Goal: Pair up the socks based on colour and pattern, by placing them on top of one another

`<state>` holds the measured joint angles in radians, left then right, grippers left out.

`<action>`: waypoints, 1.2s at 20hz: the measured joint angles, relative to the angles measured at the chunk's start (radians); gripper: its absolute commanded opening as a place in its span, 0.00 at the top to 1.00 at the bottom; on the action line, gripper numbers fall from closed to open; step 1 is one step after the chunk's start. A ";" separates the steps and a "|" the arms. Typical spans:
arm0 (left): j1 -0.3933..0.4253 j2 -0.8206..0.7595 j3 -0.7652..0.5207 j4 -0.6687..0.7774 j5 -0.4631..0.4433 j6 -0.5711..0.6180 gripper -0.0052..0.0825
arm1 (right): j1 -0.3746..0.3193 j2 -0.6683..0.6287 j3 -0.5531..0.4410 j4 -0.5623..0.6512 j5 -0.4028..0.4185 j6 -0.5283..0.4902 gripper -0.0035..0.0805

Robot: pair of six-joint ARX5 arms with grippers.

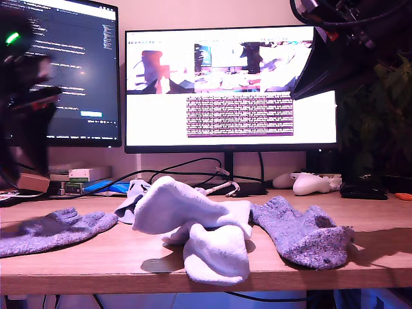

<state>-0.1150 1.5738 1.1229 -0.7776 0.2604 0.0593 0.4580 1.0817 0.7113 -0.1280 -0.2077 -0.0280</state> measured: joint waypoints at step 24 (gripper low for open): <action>0.011 0.203 -0.002 0.104 0.118 0.023 0.96 | 0.000 0.000 0.000 0.007 0.000 0.000 0.97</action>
<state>-0.1040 1.7767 1.1210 -0.6735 0.3782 0.0826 0.4580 1.0817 0.7113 -0.1211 -0.2073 -0.0280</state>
